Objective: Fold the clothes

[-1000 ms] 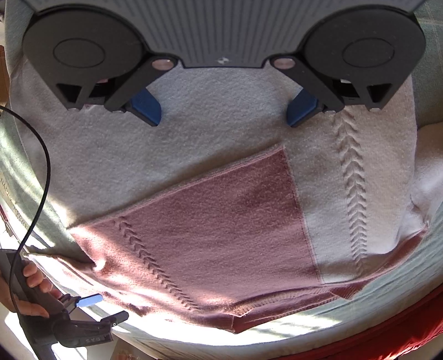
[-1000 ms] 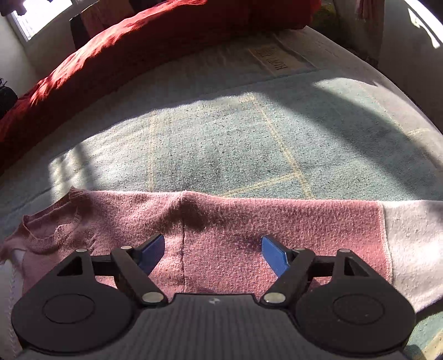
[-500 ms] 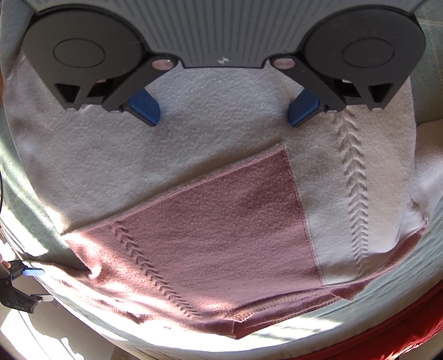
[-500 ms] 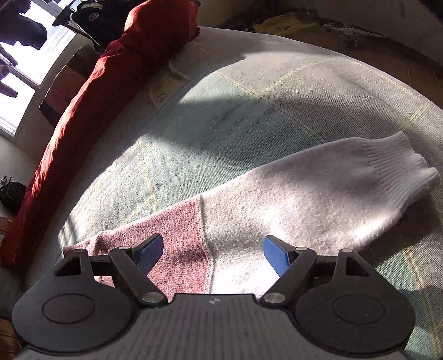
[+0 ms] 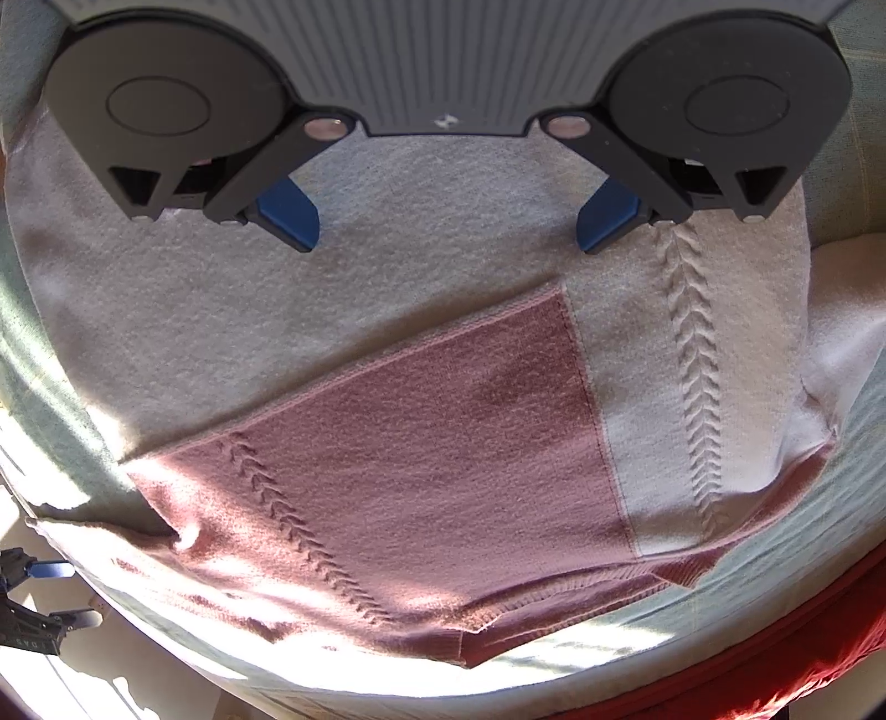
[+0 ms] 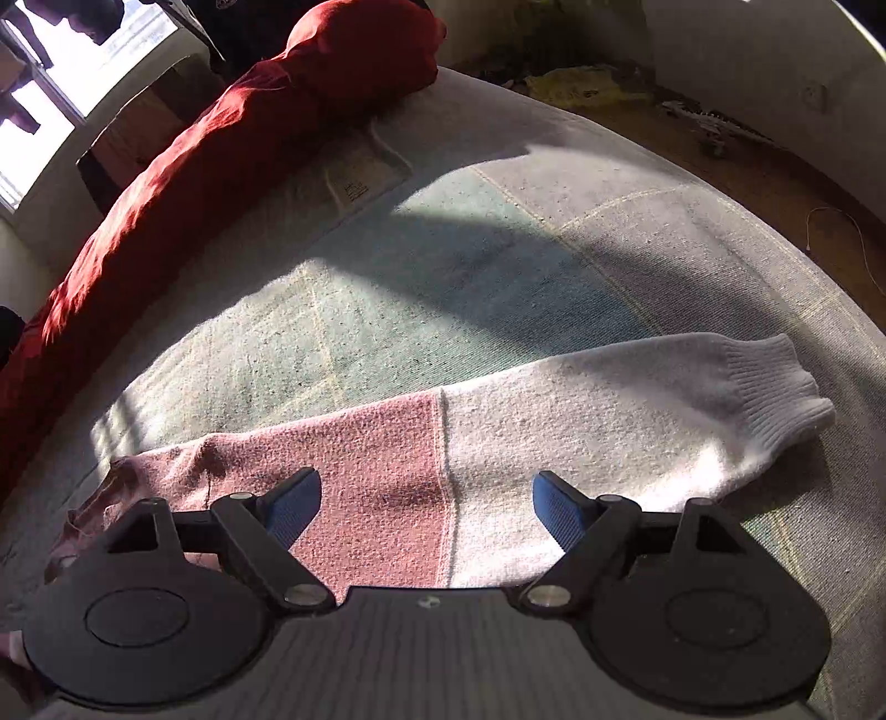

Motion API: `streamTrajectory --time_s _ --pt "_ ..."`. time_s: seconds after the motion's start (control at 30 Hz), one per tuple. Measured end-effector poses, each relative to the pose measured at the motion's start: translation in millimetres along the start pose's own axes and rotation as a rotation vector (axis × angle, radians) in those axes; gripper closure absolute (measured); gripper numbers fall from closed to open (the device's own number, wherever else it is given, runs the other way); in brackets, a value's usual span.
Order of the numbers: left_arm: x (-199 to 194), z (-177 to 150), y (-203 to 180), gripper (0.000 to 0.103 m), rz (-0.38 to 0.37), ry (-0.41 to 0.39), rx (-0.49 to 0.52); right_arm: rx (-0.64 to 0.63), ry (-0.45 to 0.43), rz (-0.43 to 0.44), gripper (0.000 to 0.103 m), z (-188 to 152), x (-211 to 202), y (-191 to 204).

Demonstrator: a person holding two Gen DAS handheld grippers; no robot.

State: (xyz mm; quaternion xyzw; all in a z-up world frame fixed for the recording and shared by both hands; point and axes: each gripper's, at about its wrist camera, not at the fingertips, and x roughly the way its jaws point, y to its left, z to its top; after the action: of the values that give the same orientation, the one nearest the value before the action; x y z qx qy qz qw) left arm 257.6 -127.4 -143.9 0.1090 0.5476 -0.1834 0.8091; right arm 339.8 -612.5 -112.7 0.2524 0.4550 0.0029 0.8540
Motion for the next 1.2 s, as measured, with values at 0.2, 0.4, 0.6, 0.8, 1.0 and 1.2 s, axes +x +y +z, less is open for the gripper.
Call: streamTrajectory --time_s 0.2,0.4,0.6,0.8,1.0,1.2 --pt "-25 -3 -3 0.004 -0.008 -0.049 0.006 -0.111 0.133 0.231 0.011 -39 22 110" --pt "-39 -18 -1 0.004 0.008 -0.086 -0.01 -0.081 0.227 0.27 0.011 -86 59 159" --pt "-38 -38 8 0.004 -0.027 -0.107 -0.019 -0.01 0.245 0.185 0.011 -121 52 135" --pt "-39 -64 1 0.006 -0.056 -0.044 -0.035 -0.072 0.202 0.114 0.01 -135 -2 144" --pt "-59 -68 -14 0.005 -0.053 -0.154 0.042 -0.294 0.136 0.06 0.001 -168 -13 196" --pt "-28 -86 -23 0.005 -0.003 -0.1 0.075 -0.465 0.152 -0.076 0.001 -230 29 217"
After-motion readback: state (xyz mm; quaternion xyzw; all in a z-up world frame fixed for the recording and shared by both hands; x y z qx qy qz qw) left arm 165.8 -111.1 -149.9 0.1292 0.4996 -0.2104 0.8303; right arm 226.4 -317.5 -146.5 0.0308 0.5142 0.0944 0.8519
